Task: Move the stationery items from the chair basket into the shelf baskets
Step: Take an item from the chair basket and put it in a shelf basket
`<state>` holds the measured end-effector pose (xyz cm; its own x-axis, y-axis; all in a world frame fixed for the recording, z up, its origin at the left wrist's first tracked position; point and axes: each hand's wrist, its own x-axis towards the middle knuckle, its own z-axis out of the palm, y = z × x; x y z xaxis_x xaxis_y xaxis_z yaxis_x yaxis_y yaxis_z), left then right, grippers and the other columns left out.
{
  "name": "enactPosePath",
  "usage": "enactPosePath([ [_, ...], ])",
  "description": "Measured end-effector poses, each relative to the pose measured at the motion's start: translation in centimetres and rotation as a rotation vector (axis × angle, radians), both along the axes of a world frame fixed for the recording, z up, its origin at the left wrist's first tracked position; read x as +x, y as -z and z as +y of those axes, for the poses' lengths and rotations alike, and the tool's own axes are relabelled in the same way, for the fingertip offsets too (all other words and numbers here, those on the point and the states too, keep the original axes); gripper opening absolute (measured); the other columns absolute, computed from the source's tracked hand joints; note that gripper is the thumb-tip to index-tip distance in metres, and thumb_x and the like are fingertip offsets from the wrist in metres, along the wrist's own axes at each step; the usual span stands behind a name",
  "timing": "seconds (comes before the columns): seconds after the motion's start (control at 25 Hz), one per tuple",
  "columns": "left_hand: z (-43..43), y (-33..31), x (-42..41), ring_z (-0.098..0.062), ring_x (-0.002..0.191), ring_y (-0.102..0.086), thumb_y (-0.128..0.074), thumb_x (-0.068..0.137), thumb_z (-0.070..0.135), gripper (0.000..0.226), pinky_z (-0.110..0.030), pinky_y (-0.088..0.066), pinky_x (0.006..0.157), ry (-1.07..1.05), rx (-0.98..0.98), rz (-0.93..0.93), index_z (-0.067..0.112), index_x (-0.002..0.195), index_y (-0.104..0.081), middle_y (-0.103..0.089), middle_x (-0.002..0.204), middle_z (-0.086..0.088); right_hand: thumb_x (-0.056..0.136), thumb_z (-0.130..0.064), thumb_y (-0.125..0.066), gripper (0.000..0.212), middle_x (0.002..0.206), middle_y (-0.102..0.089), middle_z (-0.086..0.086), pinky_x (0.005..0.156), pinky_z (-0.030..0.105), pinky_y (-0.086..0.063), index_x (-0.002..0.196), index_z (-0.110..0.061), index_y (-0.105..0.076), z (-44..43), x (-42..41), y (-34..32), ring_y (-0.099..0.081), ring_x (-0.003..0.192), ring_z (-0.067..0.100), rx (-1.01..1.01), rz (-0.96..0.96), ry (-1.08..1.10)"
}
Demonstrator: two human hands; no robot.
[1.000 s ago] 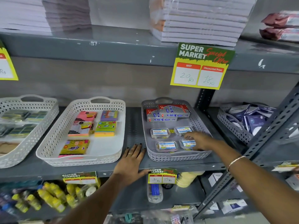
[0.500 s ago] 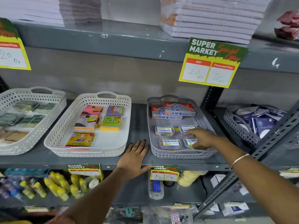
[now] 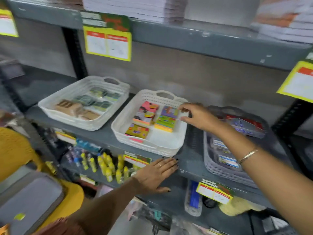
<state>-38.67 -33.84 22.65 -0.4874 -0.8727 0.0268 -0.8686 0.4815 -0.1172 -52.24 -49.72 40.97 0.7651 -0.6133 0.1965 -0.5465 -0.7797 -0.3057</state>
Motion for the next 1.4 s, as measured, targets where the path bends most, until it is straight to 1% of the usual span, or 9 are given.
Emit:
enactPosePath([
  [0.08, 2.3, 0.4, 4.0, -0.022, 0.138, -0.024, -0.011, 0.093, 0.059, 0.071, -0.037, -0.011, 0.113, -0.05, -0.015, -0.022, 0.009, 0.141, -0.026, -0.034, 0.148, -0.007, 0.078, -0.017, -0.069, 0.028, 0.107, -0.067, 0.013, 0.088, 0.043, -0.049, 0.104, -0.009, -0.063, 1.6, 5.9, -0.3, -0.06, 0.099, 0.028, -0.005, -0.003, -0.079],
  [0.28, 10.8, 1.7, 16.1, -0.024, 0.139, -0.016, -0.033, 0.086, 0.061, 0.076, -0.04, -0.005, 0.112, -0.274, -0.056, -0.02, 0.011, 0.144, -0.025, -0.025, 0.15, -0.007, 0.08, -0.017, -0.065, 0.03, 0.109, -0.066, 0.012, 0.089, 0.04, -0.049, 0.109, -0.011, -0.061, 7.3, 21.0, 0.5, -0.061, 0.102, 0.028, 0.029, 0.016, -0.249],
  [0.48, 20.9, 4.2, 28.2, -0.026, 0.137, -0.02, -0.032, 0.086, 0.062, 0.073, -0.043, -0.007, 0.11, -0.593, 0.036, 0.087, 0.012, 0.139, -0.032, -0.037, 0.146, -0.011, 0.084, -0.017, -0.064, 0.033, 0.107, -0.065, 0.004, 0.081, 0.032, -0.046, 0.116, -0.012, -0.058, 15.5, 35.3, 4.1, -0.058, 0.099, 0.02, 0.093, -0.002, -0.359],
  [0.64, 28.1, 8.3, 33.8, -0.029, 0.135, -0.023, -0.023, 0.09, 0.065, 0.074, -0.044, -0.008, 0.109, -0.802, 0.11, 0.17, 0.01, 0.138, -0.036, -0.041, 0.144, -0.014, 0.081, -0.012, -0.065, 0.032, 0.102, -0.066, 0.015, 0.089, 0.04, -0.046, 0.113, -0.006, -0.06, 21.3, 43.6, 9.7, -0.058, 0.102, 0.031, 0.18, -0.034, -0.456],
  [0.76, 32.7, 12.8, 35.1, -0.029, 0.138, -0.017, -0.019, 0.091, 0.066, 0.078, -0.049, -0.015, 0.106, -0.944, 0.154, 0.225, 0.009, 0.141, -0.033, -0.034, 0.148, -0.015, 0.083, -0.014, -0.063, 0.033, 0.108, -0.064, 0.015, 0.09, 0.043, -0.046, 0.116, -0.008, -0.058, 25.2, 47.9, 15.5, -0.055, 0.108, 0.031, 0.239, 0.101, -0.536],
  [0.92, 38.4, 20.0, 35.7, -0.028, 0.137, -0.021, -0.025, 0.088, 0.071, 0.08, -0.051, -0.019, 0.103, -1.134, 0.256, 0.32, 0.011, 0.139, -0.035, -0.035, 0.148, -0.013, 0.081, -0.017, -0.064, 0.035, 0.111, -0.063, 0.013, 0.083, 0.033, -0.045, 0.116, -0.012, -0.057, 29.7, 52.1, 27.3, -0.057, 0.108, 0.031, 0.341, 0.315, -0.649],
  [1.08, 42.7, 26.1, 35.3, -0.03, 0.135, -0.029, -0.032, 0.083, 0.073, 0.083, -0.05, -0.019, 0.103, -1.202, 0.36, 0.37, 0.01, 0.137, -0.038, -0.042, 0.143, -0.014, 0.085, -0.014, -0.061, 0.037, 0.123, -0.057, 0.013, 0.089, 0.043, -0.046, 0.12, -0.008, -0.053, 33.9, 54.5, 37.8, -0.05, 0.117, 0.031, 0.388, 0.497, -0.76],
  [1.28, 45.3, 30.8, 35.3, -0.03, 0.134, -0.027, -0.026, 0.086, 0.072, 0.085, -0.047, -0.007, 0.11, -1.181, 0.361, 0.319, 0.009, 0.143, -0.028, -0.036, 0.145, -0.013, 0.084, -0.02, -0.063, 0.035, 0.119, -0.06, 0.017, 0.088, 0.044, -0.049, 0.114, -0.004, -0.054, 39.0, 58.7, 46.3, -0.052, 0.115, 0.034, 0.441, 0.561, -0.773],
  [1.4, 45.6, 32.1, 35.3, -0.031, 0.136, -0.025, -0.026, 0.087, 0.07, 0.084, -0.046, -0.008, 0.109, -1.166, 0.337, 0.31, 0.008, 0.144, -0.027, -0.036, 0.146, -0.016, 0.081, -0.032, -0.067, 0.055, 0.127, -0.054, 0.023, 0.094, 0.045, -0.046, 0.12, 0.0, -0.048, 42.2, 61.0, 49.0, -0.049, 0.119, 0.038, 0.455, 0.556, -0.73],
])
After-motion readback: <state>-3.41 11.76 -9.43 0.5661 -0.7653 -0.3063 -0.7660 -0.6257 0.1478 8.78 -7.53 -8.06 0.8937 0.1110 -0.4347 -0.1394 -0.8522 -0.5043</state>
